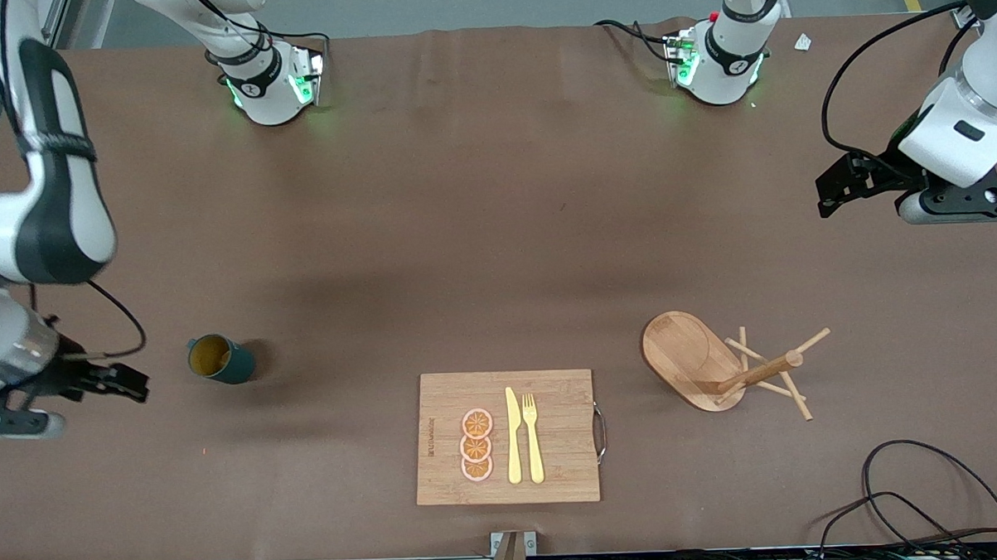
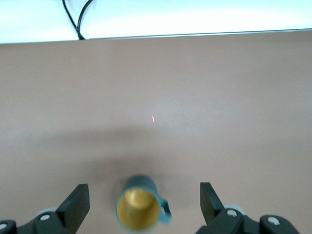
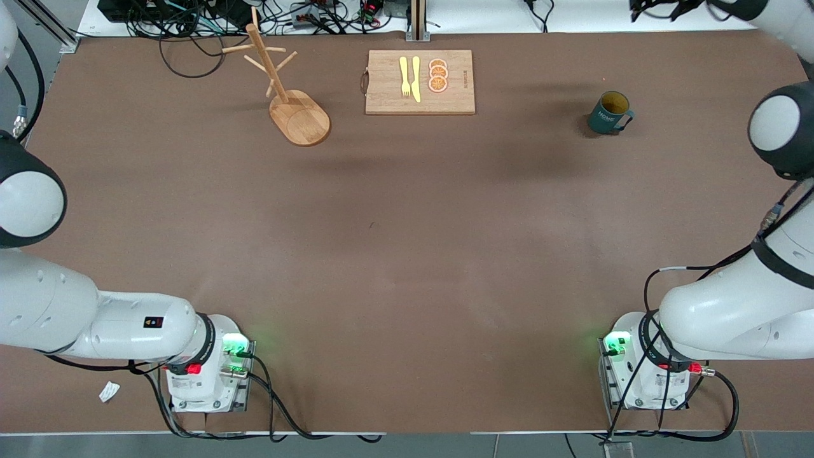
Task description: Transfer cup from left to right arm and place
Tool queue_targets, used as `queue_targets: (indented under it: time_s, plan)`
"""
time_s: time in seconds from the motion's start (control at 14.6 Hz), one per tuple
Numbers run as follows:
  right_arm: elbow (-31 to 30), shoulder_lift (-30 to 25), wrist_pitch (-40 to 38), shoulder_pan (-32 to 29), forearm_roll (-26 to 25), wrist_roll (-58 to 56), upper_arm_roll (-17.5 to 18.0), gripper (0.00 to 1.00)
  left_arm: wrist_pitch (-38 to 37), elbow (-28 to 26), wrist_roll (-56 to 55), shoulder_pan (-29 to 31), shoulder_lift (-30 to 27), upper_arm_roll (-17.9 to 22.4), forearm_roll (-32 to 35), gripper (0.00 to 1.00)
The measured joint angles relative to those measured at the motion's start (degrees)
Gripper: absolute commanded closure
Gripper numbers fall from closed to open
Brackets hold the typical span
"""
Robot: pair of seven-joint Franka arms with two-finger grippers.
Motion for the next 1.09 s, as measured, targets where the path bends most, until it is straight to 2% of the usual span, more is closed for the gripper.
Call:
queue_targets:
  time_s: [0.27, 0.48, 0.75, 1.09]
  plan:
    - [-0.01, -10.27, -14.92, -0.1, 0.0, -0.63, 0.22, 0.0, 0.02, 0.3, 0.42, 0.23, -0.31, 0.01, 0.0, 0.0]
    - [-0.31, -15.09, -20.97, -0.09, 0.48, -0.65, 0.65, 0.0, 0.02, 0.65, 0.5, 0.26, -0.41, 0.01, 0.0, 0.0]
    - [-0.07, -17.01, -26.93, -0.56, 3.13, -0.77, 0.44, 0.0, -0.54, 0.8, 2.31, 0.26, -0.41, -0.04, 0.08, 0.0]
    - [2.86, -17.25, -30.09, -1.04, 4.45, -1.44, 0.49, 0.0, -0.66, 0.96, 3.2, 0.71, -0.41, 0.01, 0.12, 0.0]
